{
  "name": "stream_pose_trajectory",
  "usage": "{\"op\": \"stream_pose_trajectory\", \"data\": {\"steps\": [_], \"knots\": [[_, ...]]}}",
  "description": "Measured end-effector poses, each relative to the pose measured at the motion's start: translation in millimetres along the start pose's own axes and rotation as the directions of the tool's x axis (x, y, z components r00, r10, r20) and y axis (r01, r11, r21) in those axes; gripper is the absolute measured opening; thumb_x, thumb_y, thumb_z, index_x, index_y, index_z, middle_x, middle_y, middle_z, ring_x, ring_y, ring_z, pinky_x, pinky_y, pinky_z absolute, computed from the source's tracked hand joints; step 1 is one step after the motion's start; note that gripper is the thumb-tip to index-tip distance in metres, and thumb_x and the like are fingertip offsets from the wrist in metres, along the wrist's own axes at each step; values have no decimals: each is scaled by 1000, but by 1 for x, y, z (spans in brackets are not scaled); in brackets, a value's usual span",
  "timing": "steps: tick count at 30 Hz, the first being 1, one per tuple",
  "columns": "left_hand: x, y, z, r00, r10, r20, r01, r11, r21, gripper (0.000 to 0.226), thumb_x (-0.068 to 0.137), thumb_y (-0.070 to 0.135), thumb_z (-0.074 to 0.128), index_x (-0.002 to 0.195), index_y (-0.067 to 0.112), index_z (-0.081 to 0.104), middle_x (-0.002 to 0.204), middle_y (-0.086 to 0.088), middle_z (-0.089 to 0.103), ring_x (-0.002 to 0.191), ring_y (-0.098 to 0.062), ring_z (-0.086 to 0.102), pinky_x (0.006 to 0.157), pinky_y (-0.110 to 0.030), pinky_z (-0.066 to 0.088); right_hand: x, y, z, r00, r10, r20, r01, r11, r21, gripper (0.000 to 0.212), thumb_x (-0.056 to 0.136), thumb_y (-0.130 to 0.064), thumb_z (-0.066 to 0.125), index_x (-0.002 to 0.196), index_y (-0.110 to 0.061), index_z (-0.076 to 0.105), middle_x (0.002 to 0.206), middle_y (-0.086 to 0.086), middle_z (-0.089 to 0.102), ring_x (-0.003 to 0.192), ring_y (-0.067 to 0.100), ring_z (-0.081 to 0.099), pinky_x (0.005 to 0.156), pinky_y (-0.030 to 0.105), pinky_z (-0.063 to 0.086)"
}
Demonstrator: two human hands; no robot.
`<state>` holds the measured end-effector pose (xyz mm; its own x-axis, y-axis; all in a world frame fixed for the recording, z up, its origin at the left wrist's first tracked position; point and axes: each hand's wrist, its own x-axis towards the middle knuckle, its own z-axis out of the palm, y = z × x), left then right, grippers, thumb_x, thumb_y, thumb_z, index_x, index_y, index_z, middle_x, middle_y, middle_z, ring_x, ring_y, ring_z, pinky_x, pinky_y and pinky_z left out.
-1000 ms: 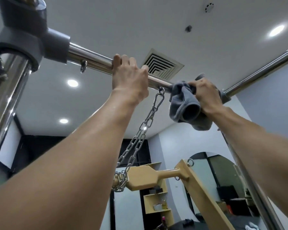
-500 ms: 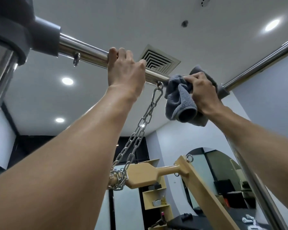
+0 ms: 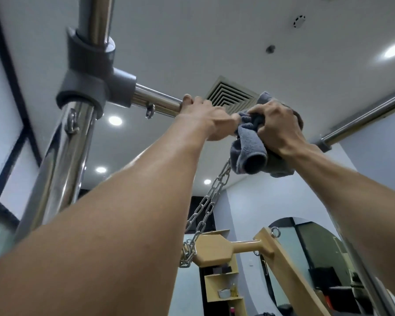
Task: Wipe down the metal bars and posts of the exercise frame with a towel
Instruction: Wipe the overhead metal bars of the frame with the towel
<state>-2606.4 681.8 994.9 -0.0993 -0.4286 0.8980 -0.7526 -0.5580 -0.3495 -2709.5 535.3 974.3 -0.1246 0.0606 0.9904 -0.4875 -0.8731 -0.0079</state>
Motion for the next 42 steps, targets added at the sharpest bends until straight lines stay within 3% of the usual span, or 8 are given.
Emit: {"op": "stream_pose_trajectory", "data": {"steps": [4, 10, 13, 16, 21, 27, 32, 42], "knots": [[-8, -4, -18, 983, 73, 170, -65, 997, -51, 97, 74, 90, 33, 152, 33, 22, 152, -11, 37, 137, -32, 32, 112, -48, 19, 8, -30, -23, 1000, -2, -3, 1, 1000, -31, 35, 80, -16, 57, 112, -24, 68, 117, 10, 61, 107, 32, 60, 92, 36, 50], [-32, -18, -17, 999, 24, 46, -20, 996, -85, 124, 70, 69, 69, 153, 2, 7, 157, -17, 20, 146, -35, 15, 119, -48, 6, 6, -99, -29, 997, -64, -39, 66, 997, 49, 28, 90, -20, 50, 113, -22, 65, 117, 11, 55, 108, 32, 55, 89, 40, 49], [-49, -44, -21, 998, 1, -61, 5, 995, 101, 96, 90, 37, 60, 154, 7, -4, 161, -18, 5, 150, -34, 0, 119, -56, -2, -3, -123, -18, 1000, -23, 17, 20, 985, 169, 36, 86, -21, 57, 121, -23, 60, 120, 11, 54, 112, 29, 55, 93, 33, 43], [-69, -68, -26, 981, 43, -187, -12, 986, 168, 67, 98, 16, 44, 153, 5, 8, 159, -15, 20, 150, -31, 10, 120, -52, 6, -18, -149, -14, 997, -65, 47, 47, 947, 317, 46, 82, -22, 63, 128, -22, 57, 123, 9, 56, 117, 23, 52, 101, 33, 41], [-100, -64, -24, 938, 45, -343, -49, 999, -2, 41, 101, 8, 38, 142, 5, 39, 142, -16, 49, 136, -30, 40, 108, -41, 33, -44, -156, -27, 990, -120, 75, 87, 936, 341, 50, 78, -11, 64, 127, -17, 60, 126, 9, 58, 120, 23, 52, 104, 26, 36], [-122, -11, -17, 893, 96, -439, -231, 937, -264, 44, 98, 10, 46, 141, 5, 43, 135, -16, 56, 122, -35, 52, 97, -44, 43, -91, -128, -79, 997, -35, 74, 22, 985, 174, 48, 80, -10, 65, 127, -15, 58, 126, 9, 58, 118, 23, 52, 101, 31, 39], [-149, 54, -21, 867, 61, -495, -360, 764, -536, 52, 97, 9, 46, 148, 5, 34, 142, -17, 47, 123, -38, 49, 93, -50, 46, -127, -108, -160, 992, -38, 121, 50, 994, -94, 51, 78, -13, 65, 128, -14, 57, 128, 8, 57, 120, 24, 52, 101, 39, 44], [-222, 170, -95, 785, -45, -618, -614, 76, -786, 44, 94, 12, 50, 138, 7, 49, 137, -12, 53, 116, -36, 50, 84, -54, 51, -185, -132, -343, 971, 65, 230, 99, 766, -635, 42, 78, -19, 61, 120, -13, 58, 123, 8, 59, 114, 26, 56, 95, 45, 48]]}}
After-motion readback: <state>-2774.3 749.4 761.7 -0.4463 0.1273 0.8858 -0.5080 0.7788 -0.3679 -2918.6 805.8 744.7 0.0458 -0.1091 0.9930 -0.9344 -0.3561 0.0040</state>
